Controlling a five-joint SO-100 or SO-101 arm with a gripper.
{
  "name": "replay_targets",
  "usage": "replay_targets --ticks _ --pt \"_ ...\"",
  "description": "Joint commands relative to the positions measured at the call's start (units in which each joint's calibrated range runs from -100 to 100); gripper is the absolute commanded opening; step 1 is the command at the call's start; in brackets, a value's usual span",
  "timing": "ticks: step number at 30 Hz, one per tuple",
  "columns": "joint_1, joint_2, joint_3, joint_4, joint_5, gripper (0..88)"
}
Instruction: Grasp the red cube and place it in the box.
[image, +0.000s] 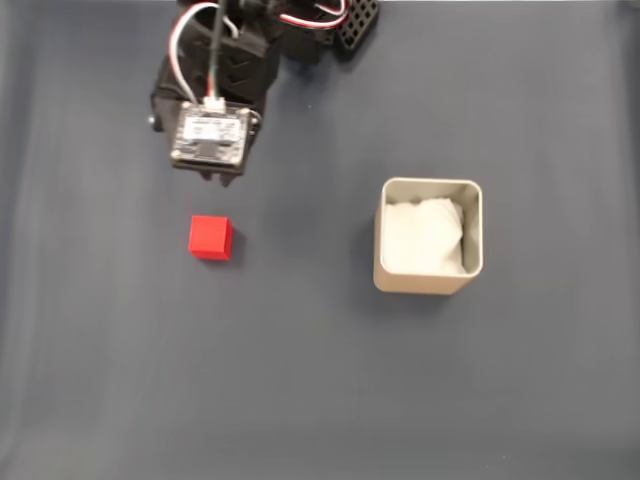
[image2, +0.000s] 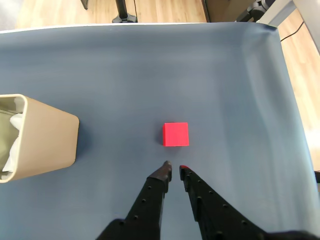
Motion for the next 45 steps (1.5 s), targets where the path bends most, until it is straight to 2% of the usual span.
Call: replay_targets --ticks 1,10,18,45 --pt "2.26 2.21 -5.16 -0.84 1.22 11.6" --pt "5.25 6.04 -7.07 -4.69 1.9 26.1" --pt "5.32 7.95 -7.44 -6.49 2.25 31.9" --pt "1.76 15.78 0.69 -22.21 1.86 36.0"
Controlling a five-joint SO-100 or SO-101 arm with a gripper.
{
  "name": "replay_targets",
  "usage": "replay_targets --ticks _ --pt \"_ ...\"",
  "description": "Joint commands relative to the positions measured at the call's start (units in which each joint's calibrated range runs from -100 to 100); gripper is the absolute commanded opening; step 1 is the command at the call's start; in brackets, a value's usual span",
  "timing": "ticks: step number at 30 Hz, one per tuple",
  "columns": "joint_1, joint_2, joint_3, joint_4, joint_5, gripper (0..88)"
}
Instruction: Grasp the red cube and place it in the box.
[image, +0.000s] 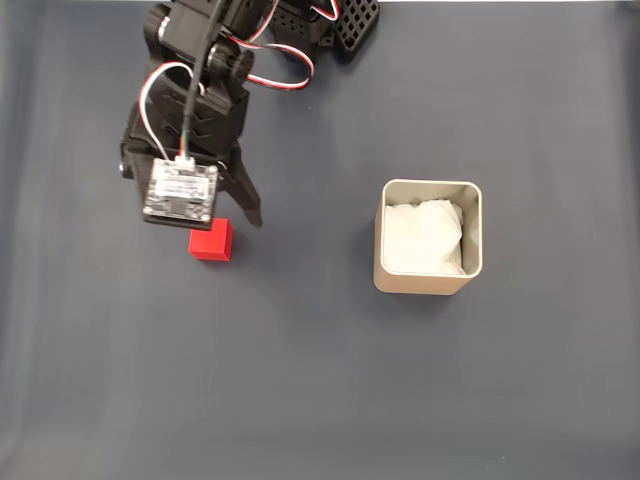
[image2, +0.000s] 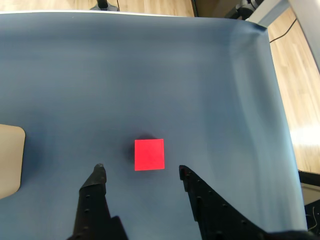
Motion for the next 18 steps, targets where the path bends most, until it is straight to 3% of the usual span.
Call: replay_targets --ticks 1,18 --pt "-0.24 0.96 -0.31 -2.73 -0.49 36.0" --pt "-0.39 8.26 -1.59 -6.58 -1.61 36.0"
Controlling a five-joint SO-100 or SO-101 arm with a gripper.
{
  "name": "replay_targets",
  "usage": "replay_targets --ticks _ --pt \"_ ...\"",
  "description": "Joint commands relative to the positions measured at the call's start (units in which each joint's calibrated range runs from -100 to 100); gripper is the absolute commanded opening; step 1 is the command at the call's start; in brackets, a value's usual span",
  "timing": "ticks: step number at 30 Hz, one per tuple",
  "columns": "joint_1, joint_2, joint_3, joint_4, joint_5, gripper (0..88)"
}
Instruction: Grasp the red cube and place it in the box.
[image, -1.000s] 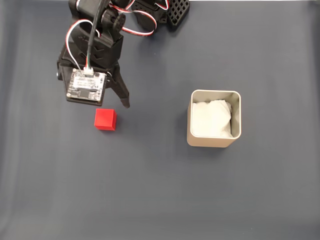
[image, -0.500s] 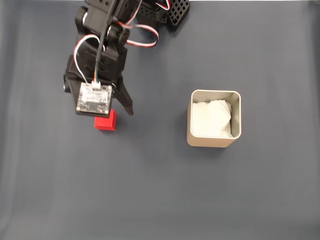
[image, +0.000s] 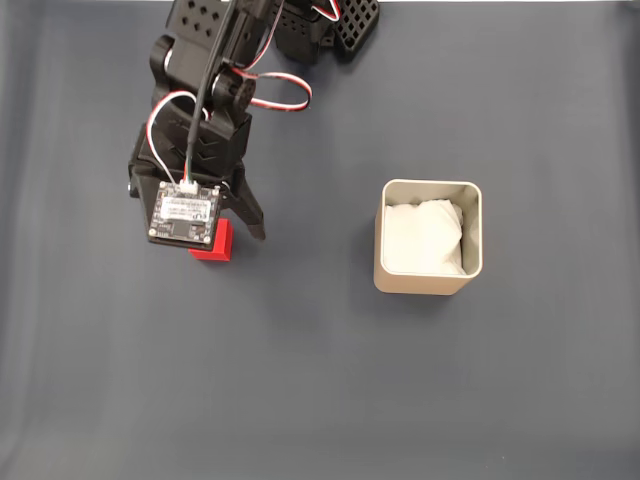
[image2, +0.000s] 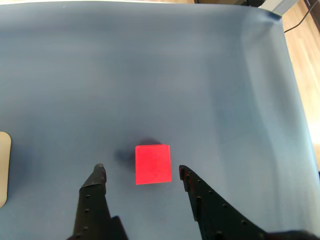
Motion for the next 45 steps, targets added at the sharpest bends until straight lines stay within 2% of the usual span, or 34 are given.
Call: replay_targets --ticks 1,20,27,32,37,45 --pt "-0.23 0.55 -2.23 -0.88 -0.63 36.0" --pt "-0.52 4.38 -3.14 -3.01 -0.88 32.3" --pt "-0.73 4.55 -3.05 -5.47 -0.63 24.3" --pt "-1.02 4.46 -3.05 -5.96 0.0 12.0" --pt "-1.52 4.2 -3.41 -5.63 0.63 3.4" --pt "-2.08 1.77 -4.97 -1.37 0.2 0.5"
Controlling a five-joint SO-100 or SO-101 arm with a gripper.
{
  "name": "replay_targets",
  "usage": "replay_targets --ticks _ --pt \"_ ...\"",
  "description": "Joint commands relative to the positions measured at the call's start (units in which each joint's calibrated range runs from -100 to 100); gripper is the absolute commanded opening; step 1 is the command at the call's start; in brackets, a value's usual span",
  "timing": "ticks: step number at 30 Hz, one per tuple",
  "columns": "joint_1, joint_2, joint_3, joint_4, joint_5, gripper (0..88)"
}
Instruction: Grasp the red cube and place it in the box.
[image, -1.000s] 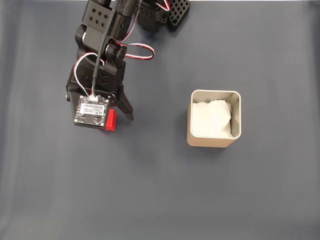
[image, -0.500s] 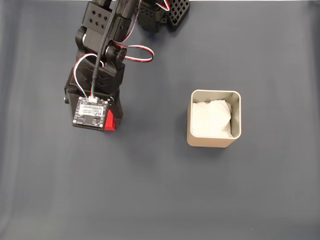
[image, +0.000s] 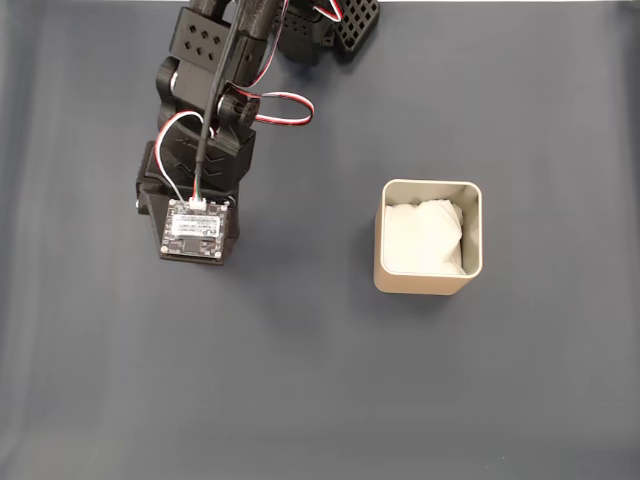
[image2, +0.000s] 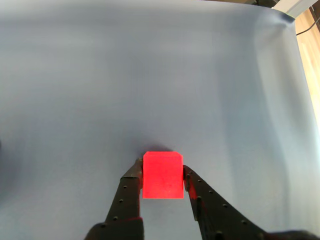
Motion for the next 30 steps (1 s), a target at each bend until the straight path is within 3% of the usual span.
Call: replay_targets --ticks 1,14,30 --pt "-0.88 -3.87 -4.97 4.6 -0.44 0.5" --pt "-8.36 -18.22 -16.2 32.68 -2.98 0.4" --pt "-22.17 -26.66 -23.87 43.73 -3.03 0.4"
